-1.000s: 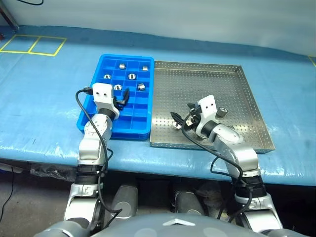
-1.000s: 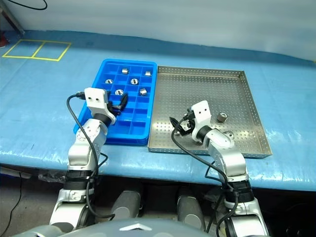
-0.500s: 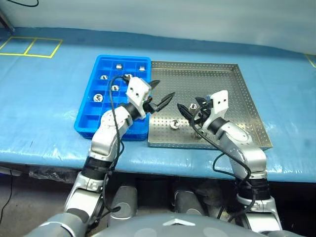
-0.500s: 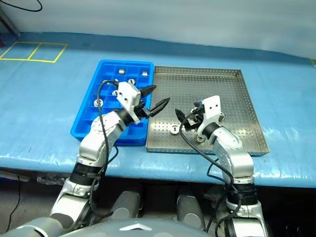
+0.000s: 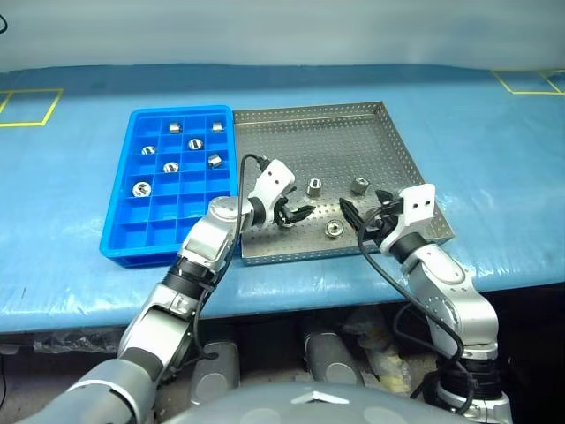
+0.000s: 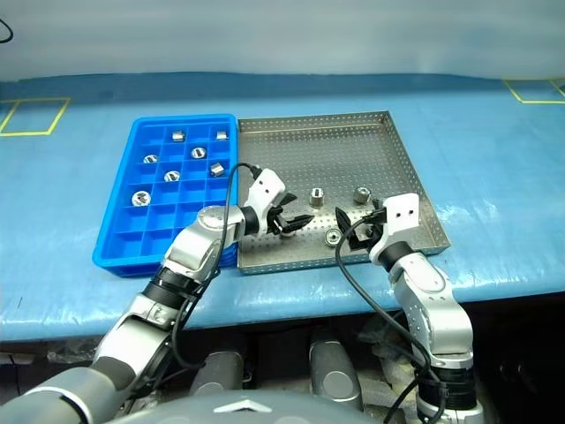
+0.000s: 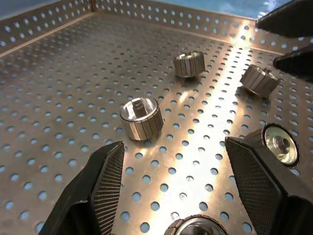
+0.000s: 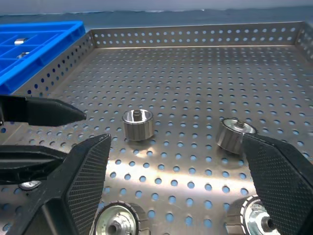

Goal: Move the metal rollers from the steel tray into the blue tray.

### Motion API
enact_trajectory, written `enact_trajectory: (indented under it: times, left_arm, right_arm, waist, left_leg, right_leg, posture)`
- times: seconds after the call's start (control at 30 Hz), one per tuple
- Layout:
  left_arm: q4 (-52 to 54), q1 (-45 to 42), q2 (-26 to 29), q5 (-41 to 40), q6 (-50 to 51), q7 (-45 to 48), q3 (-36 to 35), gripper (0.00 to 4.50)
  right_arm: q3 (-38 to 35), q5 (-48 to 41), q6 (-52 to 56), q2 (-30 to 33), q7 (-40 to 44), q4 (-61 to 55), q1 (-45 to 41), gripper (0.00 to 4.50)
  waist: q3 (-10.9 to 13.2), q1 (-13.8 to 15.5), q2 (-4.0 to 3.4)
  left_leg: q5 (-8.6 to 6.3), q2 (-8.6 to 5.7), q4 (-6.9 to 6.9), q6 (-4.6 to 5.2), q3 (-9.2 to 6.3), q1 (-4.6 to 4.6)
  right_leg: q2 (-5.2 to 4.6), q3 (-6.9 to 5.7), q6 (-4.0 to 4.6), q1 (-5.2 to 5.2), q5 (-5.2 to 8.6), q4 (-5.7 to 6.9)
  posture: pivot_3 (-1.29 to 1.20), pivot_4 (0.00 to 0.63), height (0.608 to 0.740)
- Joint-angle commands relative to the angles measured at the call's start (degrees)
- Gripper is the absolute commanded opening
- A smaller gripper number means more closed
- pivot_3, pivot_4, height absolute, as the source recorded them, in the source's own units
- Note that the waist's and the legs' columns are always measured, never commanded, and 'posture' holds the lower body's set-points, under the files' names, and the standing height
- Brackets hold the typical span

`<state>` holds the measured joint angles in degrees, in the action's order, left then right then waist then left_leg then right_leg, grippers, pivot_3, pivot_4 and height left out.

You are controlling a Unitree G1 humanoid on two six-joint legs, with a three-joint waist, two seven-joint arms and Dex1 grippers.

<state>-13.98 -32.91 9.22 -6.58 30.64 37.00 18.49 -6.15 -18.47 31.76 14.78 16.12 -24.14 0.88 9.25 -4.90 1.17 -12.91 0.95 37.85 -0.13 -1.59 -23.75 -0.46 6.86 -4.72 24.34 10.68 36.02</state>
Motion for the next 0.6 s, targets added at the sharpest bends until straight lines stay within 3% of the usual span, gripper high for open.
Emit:
enact_trajectory:
  times: [0.03, 0.4, 0.6]
  left_arm:
    - [-0.29, -1.86, 0.57, 2.16, 3.58, 0.65, 2.15, 3.58]
    - [6.28, 0.12, 3.35, 4.03, 9.31, -2.39, 0.25, 3.58]
    - [13.19, 3.9, 6.5, 2.51, 13.01, -1.59, -0.47, 1.71]
  right_arm:
    - [-0.62, -0.18, -0.9, -0.34, -0.91, -3.15, 0.76, 4.5]
    - [0.45, 0.72, -1.25, 0.11, -1.54, -2.44, 1.64, 4.5]
    - [0.9, 1.14, -1.74, 0.19, -0.66, -0.45, 0.32, 4.5]
  waist:
    - [0.0, -0.44, -0.01]
    - [-0.01, -2.15, -0.02]
    - [-0.01, -2.07, -0.02]
  left_leg:
    - [0.0, 0.0, -0.01, 0.0, 0.0, -0.01]
    - [0.0, 0.01, -0.01, 0.0, 0.02, 0.0]
    - [0.0, 0.03, -0.11, 0.0, 0.03, 0.0]
  right_leg:
    - [0.01, 0.0, 0.0, 0.02, 0.0, 0.0]
    - [-0.01, 0.04, -0.01, 0.04, 0.0, 0.02]
    - [0.0, 0.03, 0.01, 0.1, 0.01, 0.03]
  posture:
    - [-0.12, 0.15, 0.74]
    - [-0.11, 0.15, 0.74]
    - [-0.07, 0.15, 0.74]
